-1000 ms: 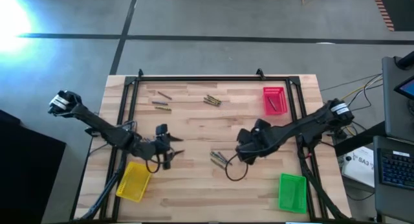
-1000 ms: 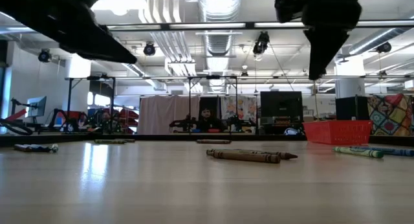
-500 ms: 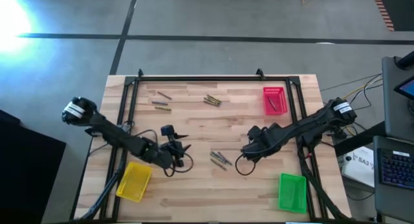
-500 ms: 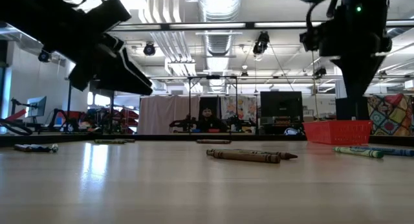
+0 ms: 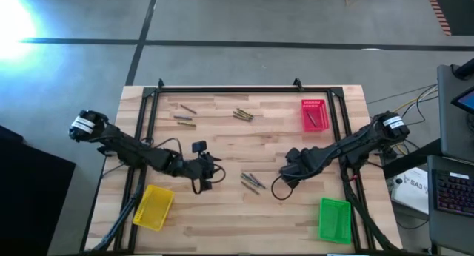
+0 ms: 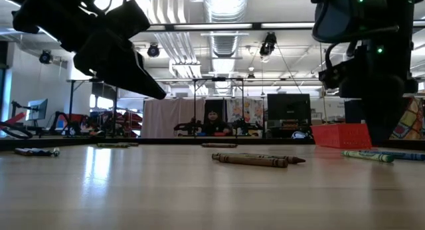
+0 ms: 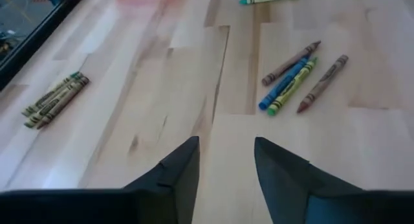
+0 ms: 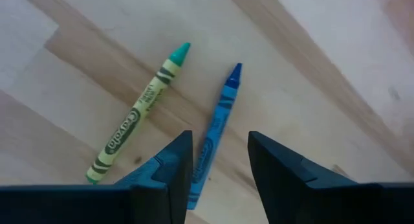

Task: Sort crayons
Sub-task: Put the blue crayon into the green bin

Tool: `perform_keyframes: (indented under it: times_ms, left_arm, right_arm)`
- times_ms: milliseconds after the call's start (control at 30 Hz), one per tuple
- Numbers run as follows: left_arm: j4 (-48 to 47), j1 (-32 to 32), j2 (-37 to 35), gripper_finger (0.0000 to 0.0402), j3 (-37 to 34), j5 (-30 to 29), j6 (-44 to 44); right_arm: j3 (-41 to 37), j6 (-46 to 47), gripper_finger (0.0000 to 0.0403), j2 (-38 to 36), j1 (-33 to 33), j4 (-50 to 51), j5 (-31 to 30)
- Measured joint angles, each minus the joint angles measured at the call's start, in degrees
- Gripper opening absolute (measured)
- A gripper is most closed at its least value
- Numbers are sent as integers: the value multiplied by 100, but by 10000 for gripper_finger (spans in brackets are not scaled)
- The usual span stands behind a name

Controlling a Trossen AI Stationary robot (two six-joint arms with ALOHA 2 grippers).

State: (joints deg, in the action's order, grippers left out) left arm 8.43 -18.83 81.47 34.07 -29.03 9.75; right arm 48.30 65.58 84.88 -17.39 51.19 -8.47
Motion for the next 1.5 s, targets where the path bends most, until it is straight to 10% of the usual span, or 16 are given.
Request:
perform_keyframes:
  times_ms: [333,567,967,1500]
  left_arm:
    - [311,37,0,117,-300,236,24]
    - [366,46,-2,115,-304,310,52]
    - [362,46,-113,115,-311,619,64]
    - [55,4,-1189,115,-744,241,598]
  right_arm:
    - [-488,-236,127,-26,291,-528,413]
    - [-507,-813,23,-28,521,-681,790]
    - [-216,-591,10,-820,598,-647,1386]
    - [-147,2092,9,-2315,-1491,-258,2440]
